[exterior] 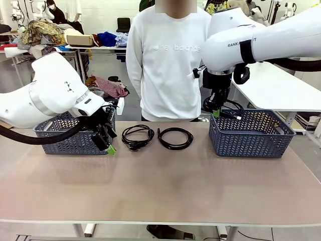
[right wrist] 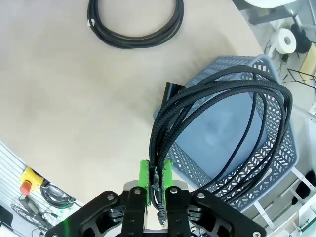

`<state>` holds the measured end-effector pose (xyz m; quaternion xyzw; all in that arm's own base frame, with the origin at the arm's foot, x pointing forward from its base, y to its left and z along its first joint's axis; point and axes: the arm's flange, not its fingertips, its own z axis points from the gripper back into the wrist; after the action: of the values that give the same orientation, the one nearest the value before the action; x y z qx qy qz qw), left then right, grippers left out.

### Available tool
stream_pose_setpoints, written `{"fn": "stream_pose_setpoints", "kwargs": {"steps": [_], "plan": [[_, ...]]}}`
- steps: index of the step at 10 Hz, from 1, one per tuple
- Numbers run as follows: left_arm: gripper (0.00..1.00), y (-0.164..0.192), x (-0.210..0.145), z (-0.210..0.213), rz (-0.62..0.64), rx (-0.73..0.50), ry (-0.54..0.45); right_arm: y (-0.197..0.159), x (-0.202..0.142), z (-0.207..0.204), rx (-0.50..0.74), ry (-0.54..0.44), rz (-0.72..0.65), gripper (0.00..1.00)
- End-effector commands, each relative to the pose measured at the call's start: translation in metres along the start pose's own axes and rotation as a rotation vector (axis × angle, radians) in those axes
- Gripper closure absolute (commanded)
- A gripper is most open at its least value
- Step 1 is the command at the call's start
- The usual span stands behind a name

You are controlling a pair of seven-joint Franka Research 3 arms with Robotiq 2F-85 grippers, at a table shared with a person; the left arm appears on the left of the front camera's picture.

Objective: Organize the cables according to human instructions.
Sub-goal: Pick up a bundle of cables and place it in the basket indicated by the human.

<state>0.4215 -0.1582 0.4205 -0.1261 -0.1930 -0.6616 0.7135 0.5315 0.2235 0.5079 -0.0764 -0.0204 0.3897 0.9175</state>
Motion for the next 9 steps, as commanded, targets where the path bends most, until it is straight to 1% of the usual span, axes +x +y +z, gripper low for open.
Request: {"fn": "stream_pose_setpoints", "kwargs": {"steps": [1, 3, 4, 5, 6, 9], "plan": [[0.0, 0.0, -0.001, 0.001, 0.001, 0.0, 0.001, 0.001, 0.001, 0.002, -0.014, -0.001, 0.009, 1.0], [0.0, 0.0, -0.001, 0.001, 0.001, 0.0, 0.001, 0.001, 0.001, 0.002, -0.014, -0.001, 0.009, 1.0], [0.0, 0.0, -0.001, 0.001, 0.001, 0.0, 0.001, 0.002, 0.001, 0.0, 0.0, 0.0, 0.004, 0.88], [0.0, 0.0, -0.001, 0.001, 0.001, 0.0, 0.001, 0.002, 0.001, 0.0, -0.042, 0.001, 0.013, 0.88], [0.0, 0.0, -0.001, 0.001, 0.001, 0.0, 0.001, -0.006, -0.008, 0.003, -0.073, -0.001, 0.009, 0.88], [0.0, 0.0, -0.001, 0.001, 0.001, 0.0, 0.001, -0.022, -0.033, -0.005, -0.068, 0.001, 0.08, 0.88]]}}
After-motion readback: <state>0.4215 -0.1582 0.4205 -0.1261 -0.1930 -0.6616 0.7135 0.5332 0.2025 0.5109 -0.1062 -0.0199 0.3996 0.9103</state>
